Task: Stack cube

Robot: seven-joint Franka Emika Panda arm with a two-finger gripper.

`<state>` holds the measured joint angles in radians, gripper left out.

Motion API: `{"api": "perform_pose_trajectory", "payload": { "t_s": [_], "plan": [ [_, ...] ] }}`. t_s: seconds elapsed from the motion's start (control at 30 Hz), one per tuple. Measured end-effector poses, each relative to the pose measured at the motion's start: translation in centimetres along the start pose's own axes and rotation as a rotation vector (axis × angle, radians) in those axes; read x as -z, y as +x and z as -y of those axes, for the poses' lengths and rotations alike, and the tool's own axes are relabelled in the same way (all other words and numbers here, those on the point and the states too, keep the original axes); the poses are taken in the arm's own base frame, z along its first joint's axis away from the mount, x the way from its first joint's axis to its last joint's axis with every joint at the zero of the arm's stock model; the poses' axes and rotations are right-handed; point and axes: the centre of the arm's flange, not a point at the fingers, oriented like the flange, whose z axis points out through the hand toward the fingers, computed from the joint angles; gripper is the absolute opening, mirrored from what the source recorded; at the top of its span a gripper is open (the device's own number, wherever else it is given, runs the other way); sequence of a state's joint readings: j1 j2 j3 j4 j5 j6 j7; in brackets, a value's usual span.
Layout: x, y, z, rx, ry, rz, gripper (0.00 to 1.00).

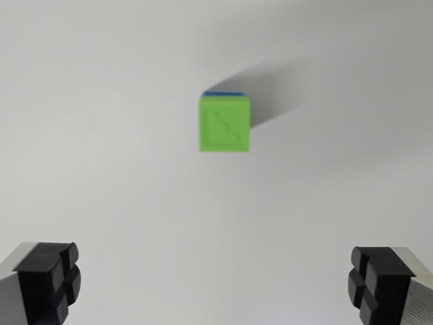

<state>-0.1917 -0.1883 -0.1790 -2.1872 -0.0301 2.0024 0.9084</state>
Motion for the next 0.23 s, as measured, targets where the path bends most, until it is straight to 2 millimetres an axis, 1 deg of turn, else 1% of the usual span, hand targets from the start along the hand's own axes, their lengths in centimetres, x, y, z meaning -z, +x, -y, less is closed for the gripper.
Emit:
{"api": "perform_pose_trajectory", "payload": {
  "t_s": [0.23],
  "plan": [
    [0.0,0.0,0.0,0.0,0.0,0.0,1.0]
  ]
}}
